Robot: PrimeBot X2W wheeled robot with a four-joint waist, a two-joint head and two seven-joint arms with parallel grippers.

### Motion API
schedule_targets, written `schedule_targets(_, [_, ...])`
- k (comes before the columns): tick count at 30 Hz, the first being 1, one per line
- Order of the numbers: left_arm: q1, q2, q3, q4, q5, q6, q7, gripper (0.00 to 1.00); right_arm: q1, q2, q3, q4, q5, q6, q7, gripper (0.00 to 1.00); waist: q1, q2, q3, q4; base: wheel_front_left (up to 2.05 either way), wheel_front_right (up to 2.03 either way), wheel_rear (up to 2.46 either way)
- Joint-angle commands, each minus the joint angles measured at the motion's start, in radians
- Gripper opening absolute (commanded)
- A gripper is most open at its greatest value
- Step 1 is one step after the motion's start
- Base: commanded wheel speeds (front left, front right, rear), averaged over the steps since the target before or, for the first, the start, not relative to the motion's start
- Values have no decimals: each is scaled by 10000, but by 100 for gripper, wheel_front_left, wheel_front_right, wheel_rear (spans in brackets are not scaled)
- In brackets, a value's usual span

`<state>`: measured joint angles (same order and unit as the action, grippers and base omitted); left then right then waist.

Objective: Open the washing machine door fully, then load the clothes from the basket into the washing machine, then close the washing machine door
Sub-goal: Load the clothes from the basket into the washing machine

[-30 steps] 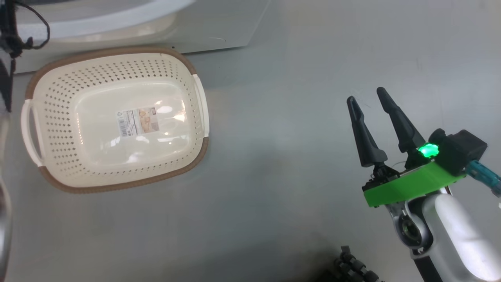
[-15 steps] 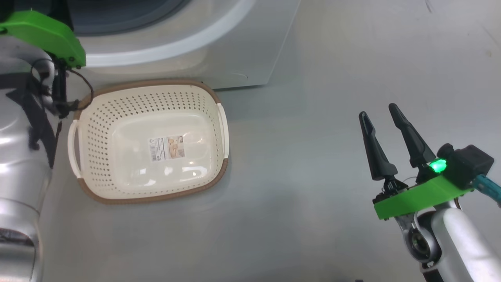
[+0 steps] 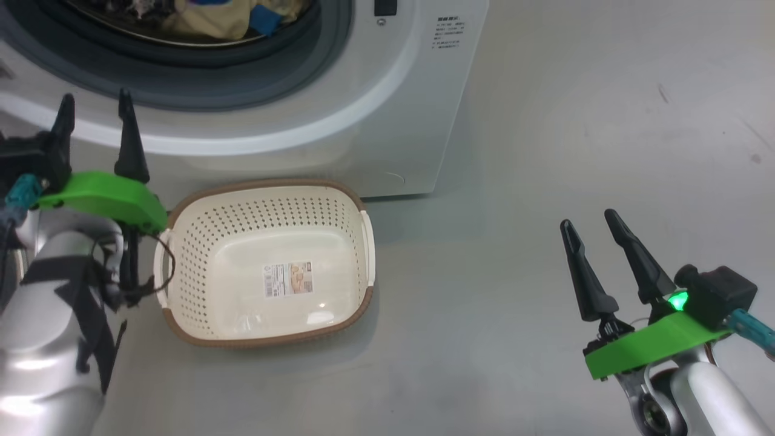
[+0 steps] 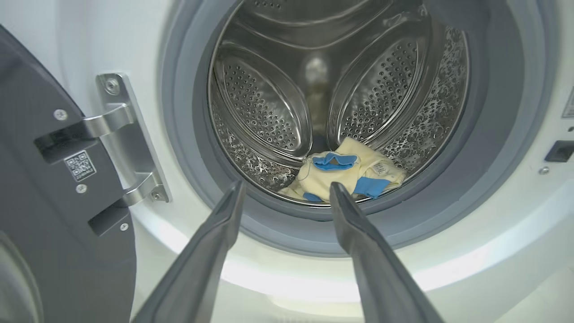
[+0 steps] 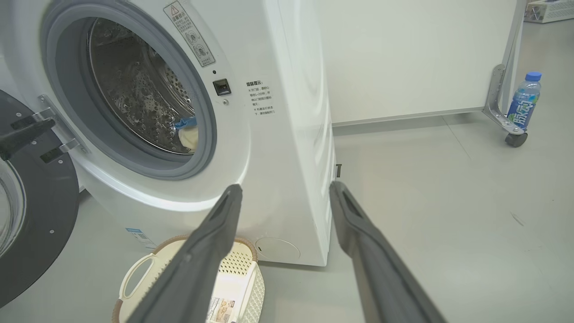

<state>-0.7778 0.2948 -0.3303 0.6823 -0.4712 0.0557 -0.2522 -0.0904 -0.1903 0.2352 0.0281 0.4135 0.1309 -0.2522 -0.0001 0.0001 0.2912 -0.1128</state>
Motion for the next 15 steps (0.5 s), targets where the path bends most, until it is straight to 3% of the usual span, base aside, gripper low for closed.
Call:
schedule_targets(1, [36,505,428,-550,120,89,-94,100,11,-210,154,-260,-58,-2,-96,100,1,-1,-306,60,0,0,0])
schedule_targets(15, [3982,796,903,-3840,132,940,-95,100,698,-291,302,-137,-54,-2,-96,100,1,-1,-1736,27,0,0,0])
